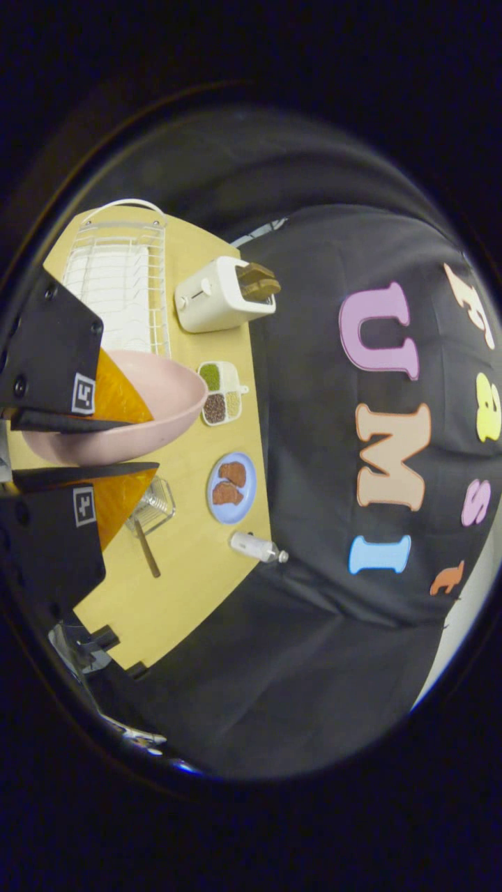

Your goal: Take the plate from the dish rack, then take the spoon from the basket and place it into the plate.

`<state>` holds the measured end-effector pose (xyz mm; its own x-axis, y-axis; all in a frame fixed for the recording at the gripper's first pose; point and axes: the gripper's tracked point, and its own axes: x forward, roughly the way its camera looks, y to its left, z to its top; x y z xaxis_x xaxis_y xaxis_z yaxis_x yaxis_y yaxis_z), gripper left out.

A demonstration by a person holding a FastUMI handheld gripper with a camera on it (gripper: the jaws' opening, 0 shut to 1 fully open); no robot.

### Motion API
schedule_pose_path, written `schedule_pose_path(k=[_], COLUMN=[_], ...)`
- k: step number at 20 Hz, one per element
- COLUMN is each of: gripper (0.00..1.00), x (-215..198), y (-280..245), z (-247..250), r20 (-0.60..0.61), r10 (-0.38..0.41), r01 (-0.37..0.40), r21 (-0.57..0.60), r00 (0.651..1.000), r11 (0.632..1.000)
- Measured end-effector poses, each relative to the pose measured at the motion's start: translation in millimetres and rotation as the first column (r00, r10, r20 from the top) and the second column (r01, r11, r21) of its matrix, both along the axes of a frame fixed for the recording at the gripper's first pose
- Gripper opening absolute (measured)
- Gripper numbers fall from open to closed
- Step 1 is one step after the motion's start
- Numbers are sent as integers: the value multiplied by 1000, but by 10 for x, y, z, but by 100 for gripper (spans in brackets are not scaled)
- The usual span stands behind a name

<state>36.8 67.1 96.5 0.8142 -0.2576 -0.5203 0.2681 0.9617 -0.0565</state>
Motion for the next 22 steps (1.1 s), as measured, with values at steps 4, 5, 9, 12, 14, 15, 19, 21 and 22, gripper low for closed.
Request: schedule_pose_path(k=[4,5,9,12,14,15,19,21,22], gripper=[23,23,23,23,23,24,24,23,24], x=[-315,-389,-705,-898,-984,-1014,-1101,-1130,-1125], y=[-448,-562,-1069,-1429,-1635,-1720,-1991,-2068,-2092], z=[53,45,-165,-340,-501,-617,-1174,-1401,-1485], r20=[48,57,48,26,7,-7,-93,-128,-137], r10=[-115,-145,-271,-365,-413,-432,-489,-502,-505], r01=[112,140,264,359,407,427,497,518,523], r21=[69,85,121,135,149,162,205,220,233], r00=[992,988,961,930,911,902,867,855,852], r11=[991,987,957,924,901,889,843,826,820])
